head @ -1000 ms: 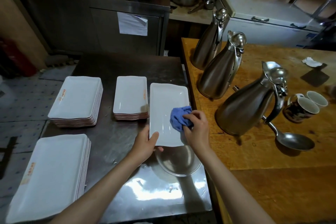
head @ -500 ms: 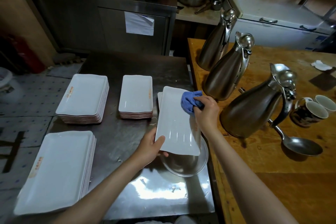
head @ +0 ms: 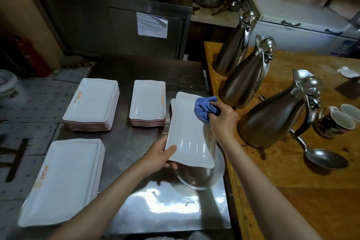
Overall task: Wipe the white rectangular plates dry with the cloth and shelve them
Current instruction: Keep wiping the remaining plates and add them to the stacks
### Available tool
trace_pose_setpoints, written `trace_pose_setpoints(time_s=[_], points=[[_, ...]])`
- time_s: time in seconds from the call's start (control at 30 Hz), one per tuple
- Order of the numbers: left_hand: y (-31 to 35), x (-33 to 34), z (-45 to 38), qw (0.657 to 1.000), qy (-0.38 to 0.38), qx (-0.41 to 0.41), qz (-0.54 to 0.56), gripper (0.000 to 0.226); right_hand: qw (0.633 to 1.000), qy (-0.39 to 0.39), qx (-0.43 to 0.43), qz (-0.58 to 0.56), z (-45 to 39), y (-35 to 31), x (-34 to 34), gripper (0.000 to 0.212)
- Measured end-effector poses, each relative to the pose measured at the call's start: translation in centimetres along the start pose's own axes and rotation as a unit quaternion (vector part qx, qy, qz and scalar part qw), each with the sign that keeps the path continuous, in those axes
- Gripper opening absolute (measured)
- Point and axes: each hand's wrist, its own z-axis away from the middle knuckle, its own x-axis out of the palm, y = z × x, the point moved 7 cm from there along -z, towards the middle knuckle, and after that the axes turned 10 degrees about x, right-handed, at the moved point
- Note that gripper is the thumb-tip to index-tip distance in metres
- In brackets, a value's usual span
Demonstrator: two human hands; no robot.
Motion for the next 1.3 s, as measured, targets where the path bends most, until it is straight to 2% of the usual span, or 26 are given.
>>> trace_pose_setpoints(time_s=[0.43, 0.7, 0.83, 1.07, 1.3], points=[[0.8, 0.8, -0.2, 0.997, -0.073, 0.010, -0.027, 0.027, 0.998, -0.036, -0.015, -0.051, 0.3, -2.2, 0.9, 0.023], [0.0, 0.7, -0.4, 0.999, -0.039, -0.001, 0.024, 0.039, 0.991, -0.130, -0.013, -0.040, 1.3, -2.2, 2.0, 0.020], [0.3, 0.9, -0.5, 0.998, -0.013, 0.006, 0.066, 0.033, 0.981, -0.192, -0.009, -0.029, 3.0, -2.4, 2.4, 0.018], [0.1, 0.2, -0.9, 0.994, 0.016, 0.020, 0.108, 0.038, 0.958, -0.280, -0.005, -0.063, 4.9, -1.8, 2.6, 0.027], [-0.3, -0.5, -1.3, 0.993, 0.048, 0.031, 0.107, 0.038, 0.936, -0.350, -0.044, -0.023, 6.0, -1.9, 3.1, 0.034]])
